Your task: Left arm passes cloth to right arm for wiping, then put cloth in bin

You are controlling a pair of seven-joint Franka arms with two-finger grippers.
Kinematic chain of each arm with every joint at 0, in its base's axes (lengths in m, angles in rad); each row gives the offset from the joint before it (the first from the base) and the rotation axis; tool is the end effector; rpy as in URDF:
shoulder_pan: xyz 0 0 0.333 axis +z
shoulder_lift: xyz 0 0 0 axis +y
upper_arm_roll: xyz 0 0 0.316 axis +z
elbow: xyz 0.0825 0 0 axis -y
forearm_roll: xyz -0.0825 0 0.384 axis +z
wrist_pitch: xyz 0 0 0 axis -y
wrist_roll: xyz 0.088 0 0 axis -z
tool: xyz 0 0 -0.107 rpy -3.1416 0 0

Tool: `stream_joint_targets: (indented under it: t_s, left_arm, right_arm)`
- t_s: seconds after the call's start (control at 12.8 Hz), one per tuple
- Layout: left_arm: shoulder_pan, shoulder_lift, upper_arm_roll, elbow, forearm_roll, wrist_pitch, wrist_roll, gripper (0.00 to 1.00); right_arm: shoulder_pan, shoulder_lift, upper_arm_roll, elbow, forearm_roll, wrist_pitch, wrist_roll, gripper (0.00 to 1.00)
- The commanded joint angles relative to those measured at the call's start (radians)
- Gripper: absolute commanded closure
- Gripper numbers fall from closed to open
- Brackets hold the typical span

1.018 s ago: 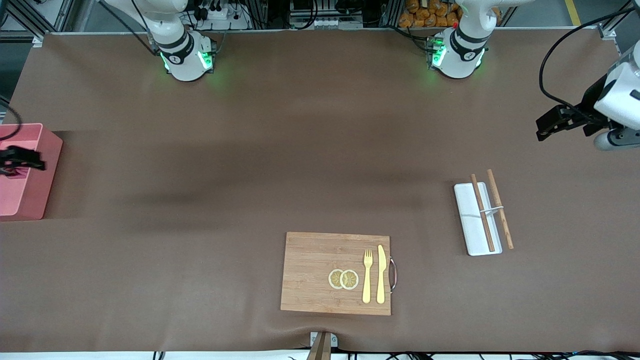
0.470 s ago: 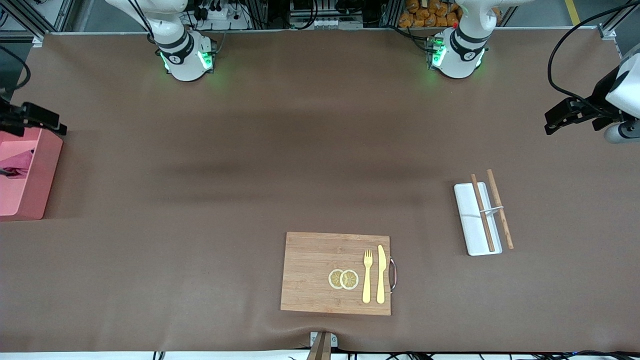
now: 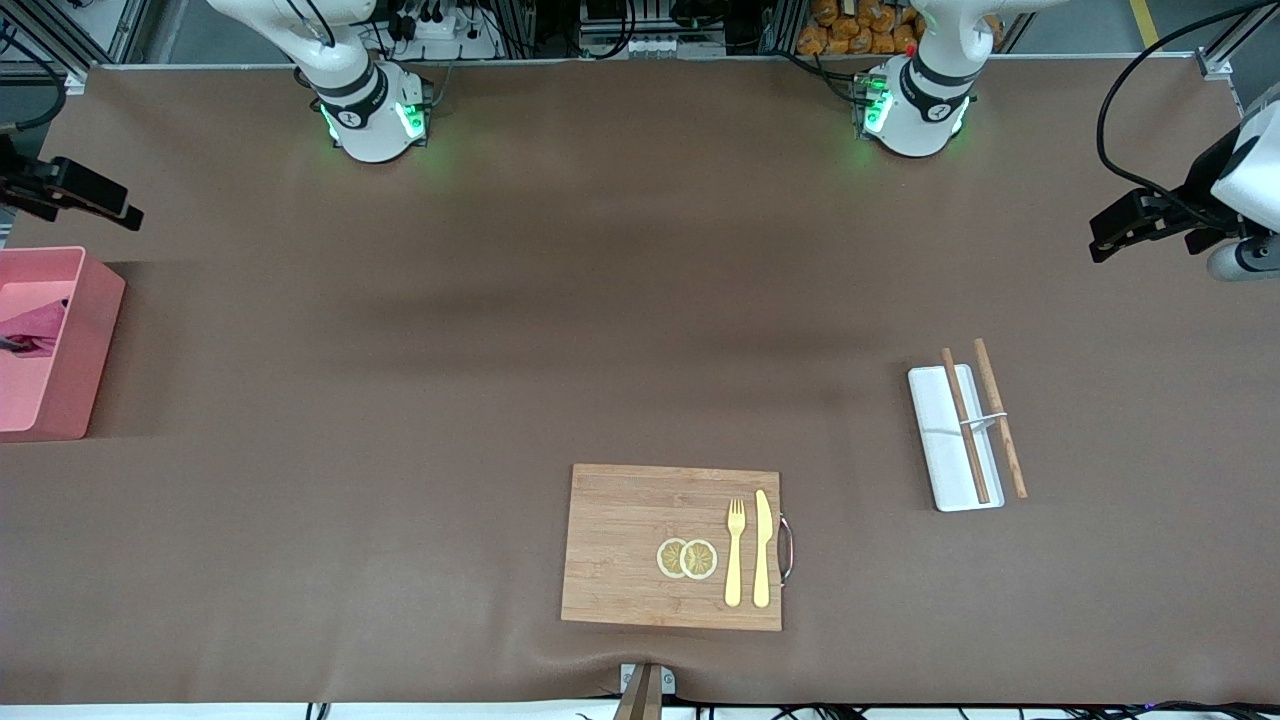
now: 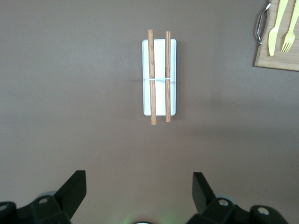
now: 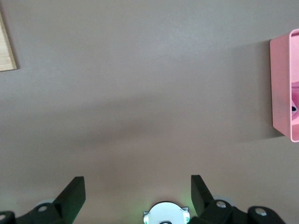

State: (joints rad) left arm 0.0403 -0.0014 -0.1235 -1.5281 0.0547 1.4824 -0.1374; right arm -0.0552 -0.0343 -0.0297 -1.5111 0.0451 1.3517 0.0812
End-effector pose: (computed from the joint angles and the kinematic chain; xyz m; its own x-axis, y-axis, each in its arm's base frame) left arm 0.5438 -0.0391 0.6378 0.9976 0.0588 -0.0362 0.0566 -0.9966 -0.0603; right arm 0.5187 -0.0389 0.6528 0.9796 -0.1547 -0.1279 -0.1605 -0.9864 -0.0356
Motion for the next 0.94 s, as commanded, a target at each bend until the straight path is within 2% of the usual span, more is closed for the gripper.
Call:
stream_joint_targets:
  t_s: [0.0, 0.16, 0.86]
  left_arm:
    - [0.006, -0.032, -0.005, -0.012, -0.032, -0.014, 0.018, 0.00]
    - [0.009, -0.023, -0.001, -0.001, -0.082, -0.013, 0.022, 0.00]
    - [-0.004, 0.006, -0.004, 0.043, -0.075, -0.014, 0.001, 0.00]
  right_arm:
    - [0.025, -0.024, -0.035, -0.026, -0.010, -0.003, -0.029, 0.00]
    - [0.026, -0.024, -0.033, -0.020, -0.027, -0.002, -0.034, 0.00]
    - [0.028, -0.021, -0.032, -0.011, -0.030, 0.001, -0.031, 0.00]
